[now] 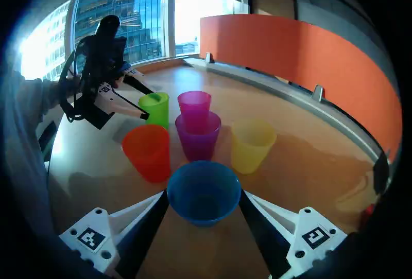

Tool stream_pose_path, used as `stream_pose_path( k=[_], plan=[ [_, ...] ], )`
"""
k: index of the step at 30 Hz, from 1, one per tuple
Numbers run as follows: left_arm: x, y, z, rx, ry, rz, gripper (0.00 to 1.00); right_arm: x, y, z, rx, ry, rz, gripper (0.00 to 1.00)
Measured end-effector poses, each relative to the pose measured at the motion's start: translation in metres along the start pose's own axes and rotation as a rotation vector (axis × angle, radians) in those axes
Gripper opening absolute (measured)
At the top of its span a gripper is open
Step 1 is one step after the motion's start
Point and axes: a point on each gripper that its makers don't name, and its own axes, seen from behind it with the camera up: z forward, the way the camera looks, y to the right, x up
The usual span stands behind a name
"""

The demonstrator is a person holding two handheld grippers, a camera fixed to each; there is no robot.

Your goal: Pour water

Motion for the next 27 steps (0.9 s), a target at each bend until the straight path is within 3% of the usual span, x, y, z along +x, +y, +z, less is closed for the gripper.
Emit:
stream_pose_path(
  k=[11,15,27],
  plan=[
    [0.0047,0.0020,0.0075,-0.012,0.000,-0.001,0.96,0.0008,0.0014,-0.0013,-0.002,0.000,-0.006,1.00],
    [0.0046,0.0023,0.0084,-0.013,-0.002,-0.002,0.89,0.0008,0.0016,-0.0014,-0.002,-0.001,-0.008,1.00],
    [0.0047,0.0040,0.0086,-0.017,0.002,0.000,0.89,0.0012,0.0004,0.0014,0.002,-0.002,-0.021,1.00]
  ],
)
